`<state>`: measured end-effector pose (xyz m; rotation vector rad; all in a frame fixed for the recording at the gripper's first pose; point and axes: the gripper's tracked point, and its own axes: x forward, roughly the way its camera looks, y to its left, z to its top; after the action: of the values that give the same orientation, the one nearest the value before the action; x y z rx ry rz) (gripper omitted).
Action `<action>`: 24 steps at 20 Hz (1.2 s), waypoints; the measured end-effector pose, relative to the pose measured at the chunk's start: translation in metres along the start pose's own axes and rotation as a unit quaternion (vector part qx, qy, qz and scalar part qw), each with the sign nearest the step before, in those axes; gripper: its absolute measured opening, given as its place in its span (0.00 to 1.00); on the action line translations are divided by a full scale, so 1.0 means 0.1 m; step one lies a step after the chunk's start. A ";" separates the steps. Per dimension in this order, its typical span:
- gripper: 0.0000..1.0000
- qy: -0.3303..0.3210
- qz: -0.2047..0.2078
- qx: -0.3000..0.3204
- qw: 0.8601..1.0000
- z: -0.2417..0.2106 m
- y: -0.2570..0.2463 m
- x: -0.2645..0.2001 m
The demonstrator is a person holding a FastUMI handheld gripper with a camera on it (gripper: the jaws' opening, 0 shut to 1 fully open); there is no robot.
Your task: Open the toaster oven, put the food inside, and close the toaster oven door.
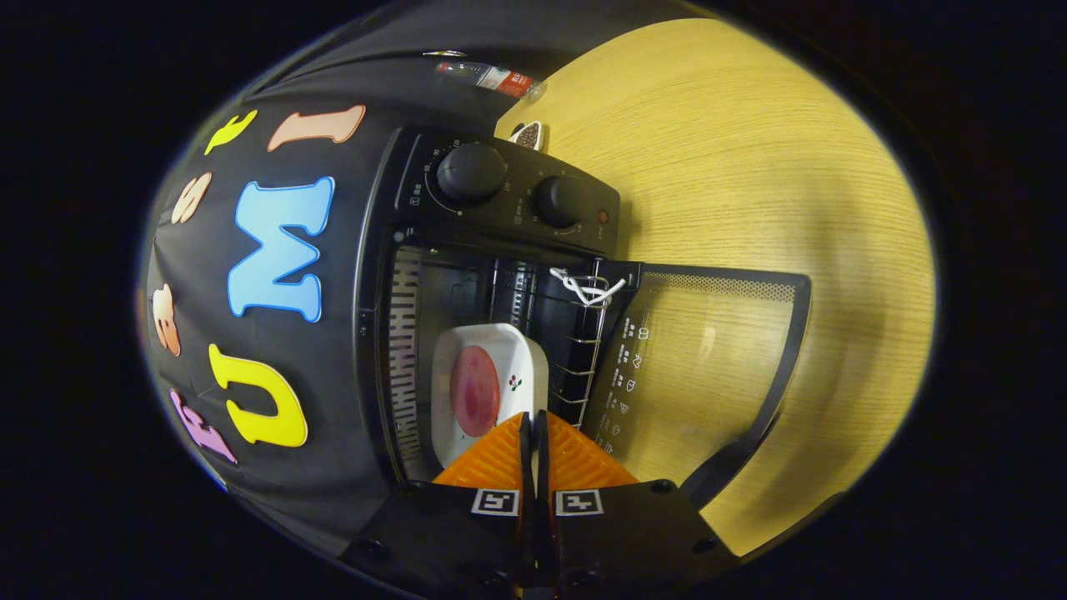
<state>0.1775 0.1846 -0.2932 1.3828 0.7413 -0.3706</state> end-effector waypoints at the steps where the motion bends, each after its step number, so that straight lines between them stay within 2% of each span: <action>1: 0.02 -0.003 -0.001 0.006 1.000 0.00 0.01 0.04; 5: 0.02 -0.017 -0.011 0.023 1.000 0.03 0.00 0.20; 10: 0.04 -0.020 -0.005 0.032 0.999 0.04 0.09 0.35; 17: 0.09 -0.004 -0.005 -0.015 1.000 -0.08 0.07 0.26; 20: 0.56 0.012 0.034 -0.035 0.999 -0.15 0.25 0.20; 23: 0.94 0.021 0.024 -0.099 0.995 -0.19 0.22 0.07; 24: 0.95 0.025 0.024 -0.119 0.992 -0.20 0.20 0.02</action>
<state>0.1866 0.2081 -0.2798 1.1855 0.7662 -0.2024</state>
